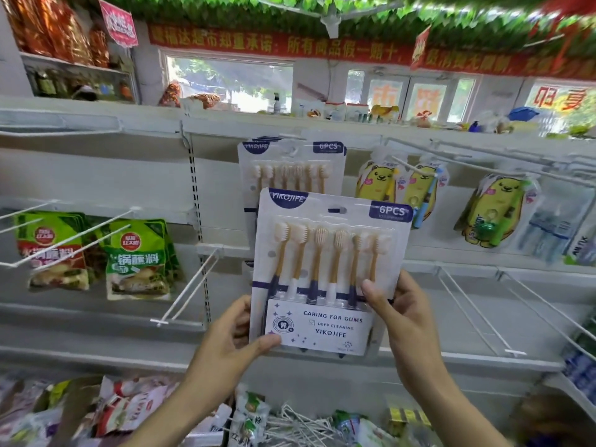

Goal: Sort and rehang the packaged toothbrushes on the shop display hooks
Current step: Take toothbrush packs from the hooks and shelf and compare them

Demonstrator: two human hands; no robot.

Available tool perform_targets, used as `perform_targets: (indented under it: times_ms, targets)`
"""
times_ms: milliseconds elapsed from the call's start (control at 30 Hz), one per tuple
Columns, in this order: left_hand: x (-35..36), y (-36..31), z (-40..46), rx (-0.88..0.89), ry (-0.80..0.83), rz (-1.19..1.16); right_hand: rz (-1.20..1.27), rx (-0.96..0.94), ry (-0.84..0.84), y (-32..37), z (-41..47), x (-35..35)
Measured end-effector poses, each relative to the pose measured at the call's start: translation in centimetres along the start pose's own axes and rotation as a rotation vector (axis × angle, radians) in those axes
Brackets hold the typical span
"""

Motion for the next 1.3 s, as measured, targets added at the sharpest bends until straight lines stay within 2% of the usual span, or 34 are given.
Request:
perform_targets:
  times_ms: [233, 833, 1300]
  targets:
    - [-2.4, -0.9, 0.7, 0.066, -0.018, -0.034, -0.044, -0.034, 0.09, 2.4, 1.7, 3.1]
    - [-5.1, -1.2, 6.6, 0.137, -0.068, 0.023, -0.071, -0.04, 0.02, 1.0, 7.7, 5.4]
    - [-4.0, 1.6, 13.5, 0.106, -0.087, 0.129, -0.369, -0.024, -0.047, -3.4, 14.0, 4.6]
Point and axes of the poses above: each hand's wrist, its own z-axis towards the middle knuckle, its own x-axis out of the palm, y = z × x, the point moved 6 cm from there along z, towards the middle knuckle, and after that the axes turned 12 degrees about z, right-handed, at the moved point
